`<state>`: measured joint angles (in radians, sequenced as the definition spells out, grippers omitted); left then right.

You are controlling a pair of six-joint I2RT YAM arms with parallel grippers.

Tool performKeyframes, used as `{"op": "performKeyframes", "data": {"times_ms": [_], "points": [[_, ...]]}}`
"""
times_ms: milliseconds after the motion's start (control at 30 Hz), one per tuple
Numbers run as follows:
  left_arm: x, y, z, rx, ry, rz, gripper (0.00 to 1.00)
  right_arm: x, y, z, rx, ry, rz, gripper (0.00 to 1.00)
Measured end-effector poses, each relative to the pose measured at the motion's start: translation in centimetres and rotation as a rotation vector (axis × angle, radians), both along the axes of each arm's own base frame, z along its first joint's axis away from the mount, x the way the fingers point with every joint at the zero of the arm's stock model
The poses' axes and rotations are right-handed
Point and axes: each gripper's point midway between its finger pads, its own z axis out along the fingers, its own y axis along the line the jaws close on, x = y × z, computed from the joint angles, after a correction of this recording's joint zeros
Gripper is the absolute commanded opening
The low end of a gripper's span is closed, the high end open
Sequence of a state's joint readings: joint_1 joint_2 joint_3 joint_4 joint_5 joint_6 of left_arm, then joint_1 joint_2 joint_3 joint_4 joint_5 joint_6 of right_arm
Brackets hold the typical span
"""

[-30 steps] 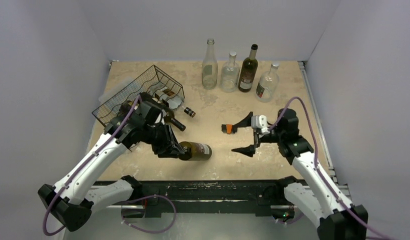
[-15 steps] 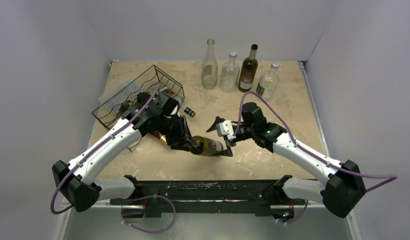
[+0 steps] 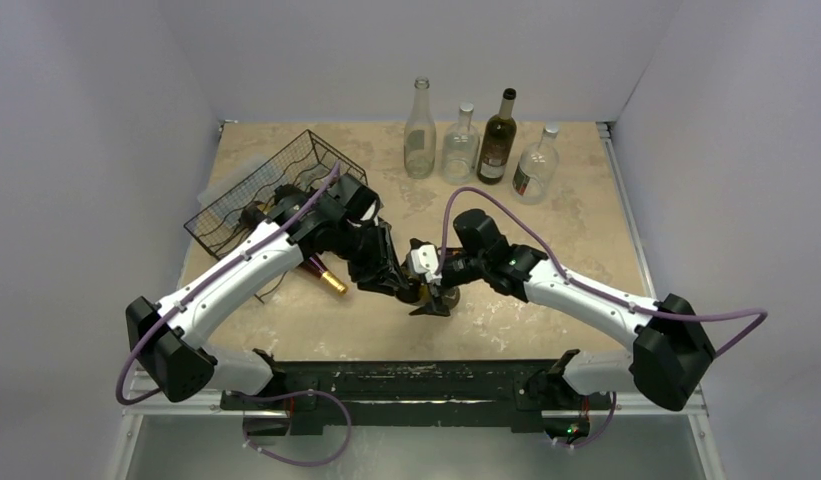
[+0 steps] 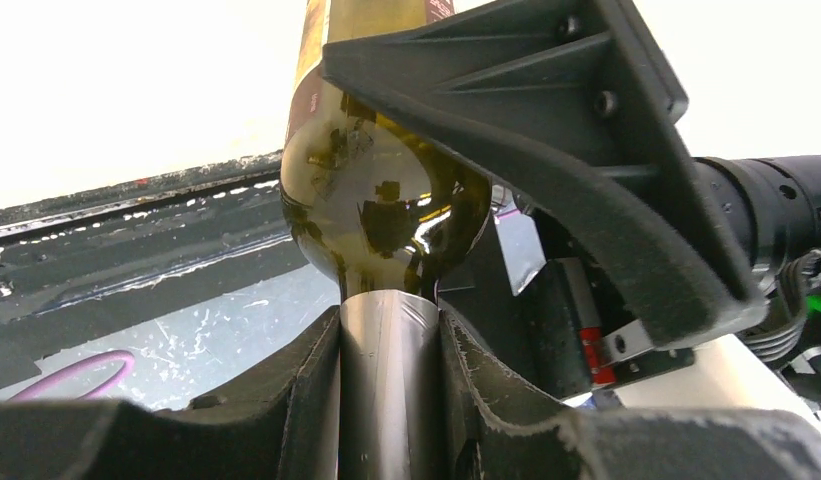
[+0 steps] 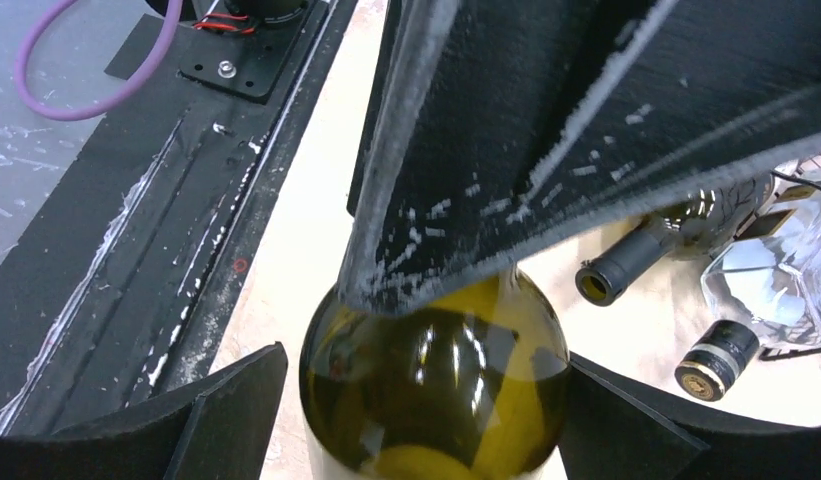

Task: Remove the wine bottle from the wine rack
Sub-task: Pick up the wine bottle from the wine rack.

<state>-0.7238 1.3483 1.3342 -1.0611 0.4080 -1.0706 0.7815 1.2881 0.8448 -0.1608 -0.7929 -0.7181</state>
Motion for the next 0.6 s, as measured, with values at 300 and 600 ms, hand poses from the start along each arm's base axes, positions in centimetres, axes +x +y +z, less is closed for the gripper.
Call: {"op": "performKeyframes", "data": {"times_ms": [300,600], "points": [[0.37,-0.73,0.14,-0.005,-0.004,-0.008,0.00,0.28,0.84,-0.71,-0.016,0.020,-0.009,0.82],[0.21,-0.84,0.16,-0.008,0.001,-0.014,0.36,0.50,0.86,-0.65,-0.013,0.010,-0.012,0.26]]}}
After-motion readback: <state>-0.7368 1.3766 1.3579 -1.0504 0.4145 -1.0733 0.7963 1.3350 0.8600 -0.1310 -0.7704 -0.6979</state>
